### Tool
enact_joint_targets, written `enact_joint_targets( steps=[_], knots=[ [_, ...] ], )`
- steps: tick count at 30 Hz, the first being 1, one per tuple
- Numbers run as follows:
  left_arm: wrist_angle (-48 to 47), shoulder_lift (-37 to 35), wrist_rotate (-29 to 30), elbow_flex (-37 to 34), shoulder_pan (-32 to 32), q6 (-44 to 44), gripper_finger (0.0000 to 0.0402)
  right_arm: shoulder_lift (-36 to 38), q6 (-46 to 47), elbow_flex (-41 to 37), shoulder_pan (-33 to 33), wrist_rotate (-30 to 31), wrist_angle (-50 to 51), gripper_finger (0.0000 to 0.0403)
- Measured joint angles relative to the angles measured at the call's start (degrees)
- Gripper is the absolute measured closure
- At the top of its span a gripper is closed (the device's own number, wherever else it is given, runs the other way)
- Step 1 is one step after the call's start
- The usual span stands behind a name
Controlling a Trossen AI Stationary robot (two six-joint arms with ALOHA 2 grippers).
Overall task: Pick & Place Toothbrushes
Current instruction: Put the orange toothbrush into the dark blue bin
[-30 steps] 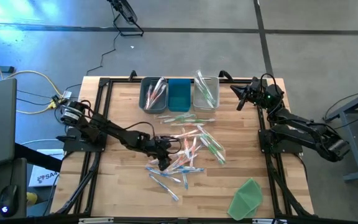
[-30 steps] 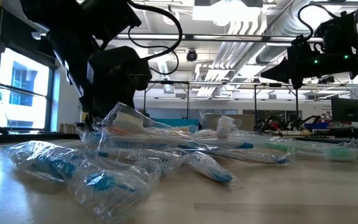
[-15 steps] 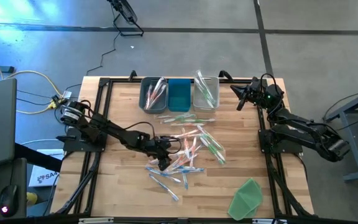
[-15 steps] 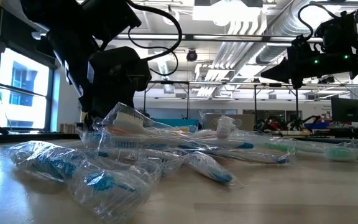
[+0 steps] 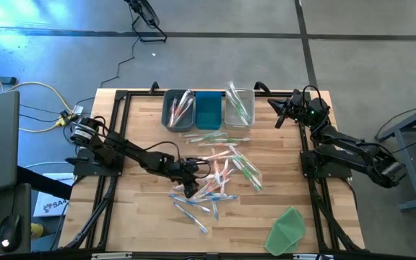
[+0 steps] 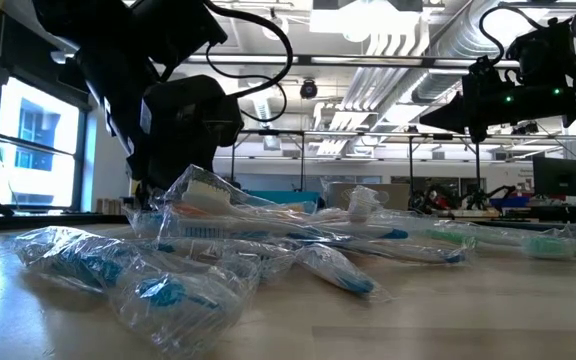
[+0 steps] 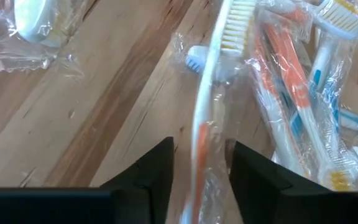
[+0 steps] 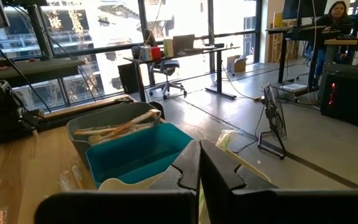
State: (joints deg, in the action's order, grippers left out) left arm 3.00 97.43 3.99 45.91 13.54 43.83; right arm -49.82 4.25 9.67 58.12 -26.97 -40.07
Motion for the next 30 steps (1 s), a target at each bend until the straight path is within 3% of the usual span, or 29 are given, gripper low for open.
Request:
enact_joint_targets(
  steps=[6,17,30],
  knots=[
    [0.3,0.0,-0.7,0.0,0.0,0.0,0.0319,0.0,0.0,0.0,0.0,0.0,0.0,0.0401],
    [0.4,0.0,-0.9,0.0,0.0,0.0,0.0370,0.0,0.0,0.0,0.0,0.0,0.0,0.0401],
    [0.8,-0.1,-2.2,0.0,0.0,0.0,0.0375,0.0,0.0,0.0,0.0,0.0,0.0,0.0401]
  ],
)
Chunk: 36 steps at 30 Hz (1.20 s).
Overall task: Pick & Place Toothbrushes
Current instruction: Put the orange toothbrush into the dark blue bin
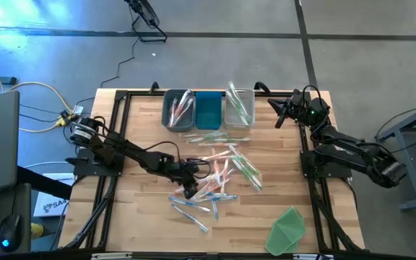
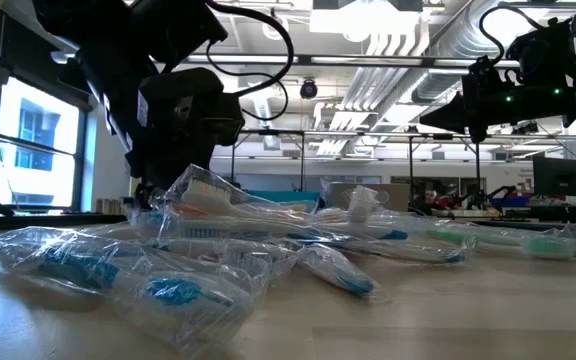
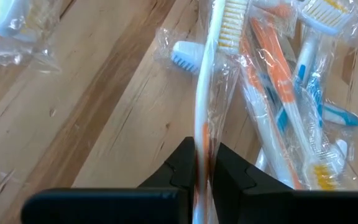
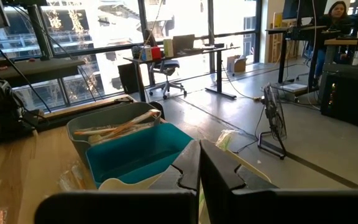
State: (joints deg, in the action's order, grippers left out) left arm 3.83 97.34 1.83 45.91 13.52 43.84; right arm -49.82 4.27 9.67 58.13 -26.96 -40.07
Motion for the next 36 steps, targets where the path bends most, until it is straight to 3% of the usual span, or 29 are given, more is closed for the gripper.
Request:
enact_joint_targets(
  steps=[12,22,36],
  knots=[
    [0.3,-3.9,-0.1,0.0,0.0,-2.6,0.0375,0.0,0.0,0.0,0.0,0.0,0.0,0.0401],
    [-7.4,-11.1,1.7,0.0,0.0,-3.3,0.0375,0.0,0.0,0.0,0.0,0.0,0.0,0.0401],
    [-11.0,-15.8,3.9,0.0,-0.1,-4.6,0.0375,0.0,0.0,0.0,0.0,0.0,0.1,0.0401]
  ],
)
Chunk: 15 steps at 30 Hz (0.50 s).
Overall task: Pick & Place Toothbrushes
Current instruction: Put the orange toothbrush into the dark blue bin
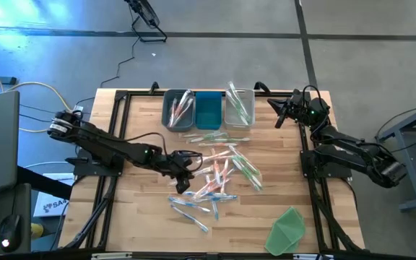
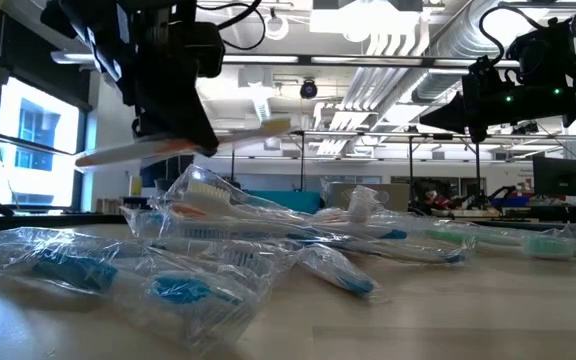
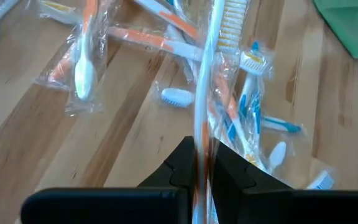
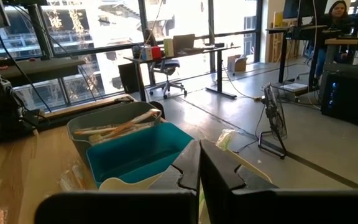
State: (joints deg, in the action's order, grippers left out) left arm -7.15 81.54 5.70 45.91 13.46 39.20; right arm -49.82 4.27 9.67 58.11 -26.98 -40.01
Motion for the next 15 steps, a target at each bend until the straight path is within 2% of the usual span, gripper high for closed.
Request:
enact_joint_targets(
  steps=[7,15],
  knots=[
    [-0.7,-1.4,0.1,0.0,-1.0,-0.3,0.0375,0.0,0.0,0.0,0.0,0.0,0.0,0.0401],
    [-3.8,-2.8,-2.5,0.0,-5.4,-3.7,0.0375,0.0,0.0,0.0,0.0,0.0,0.0,0.0401]
  ],
)
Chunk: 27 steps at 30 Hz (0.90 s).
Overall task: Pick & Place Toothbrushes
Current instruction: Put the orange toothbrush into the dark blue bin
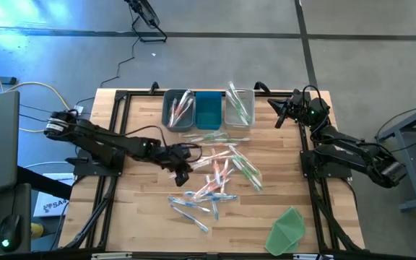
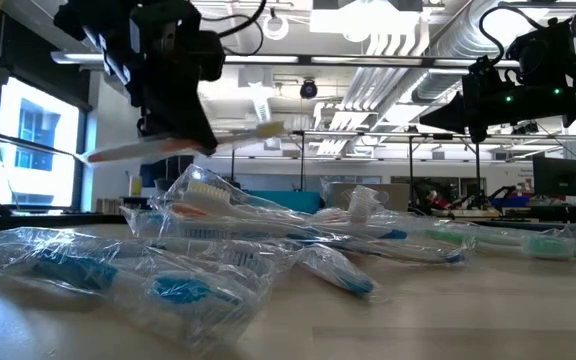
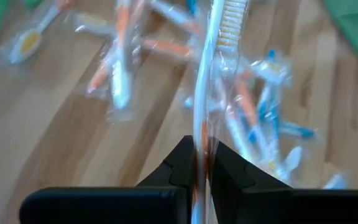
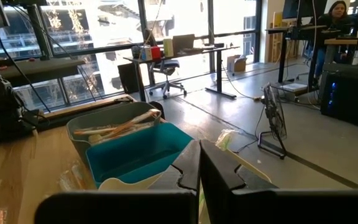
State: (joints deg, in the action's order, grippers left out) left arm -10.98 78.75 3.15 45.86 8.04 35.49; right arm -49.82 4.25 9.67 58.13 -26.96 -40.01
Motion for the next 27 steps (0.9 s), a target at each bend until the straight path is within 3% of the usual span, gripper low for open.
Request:
enact_joint_targets(
  steps=[12,27],
  knots=[
    [0.4,-0.1,-6.7,0.0,-8.1,-4.7,0.0375,0.0,0.0,0.0,0.0,0.0,0.0,0.0401],
    [0.6,-0.2,-9.1,0.0,-17.8,-10.2,0.0375,0.0,0.0,0.0,0.0,0.0,0.0,0.0401]
  ],
)
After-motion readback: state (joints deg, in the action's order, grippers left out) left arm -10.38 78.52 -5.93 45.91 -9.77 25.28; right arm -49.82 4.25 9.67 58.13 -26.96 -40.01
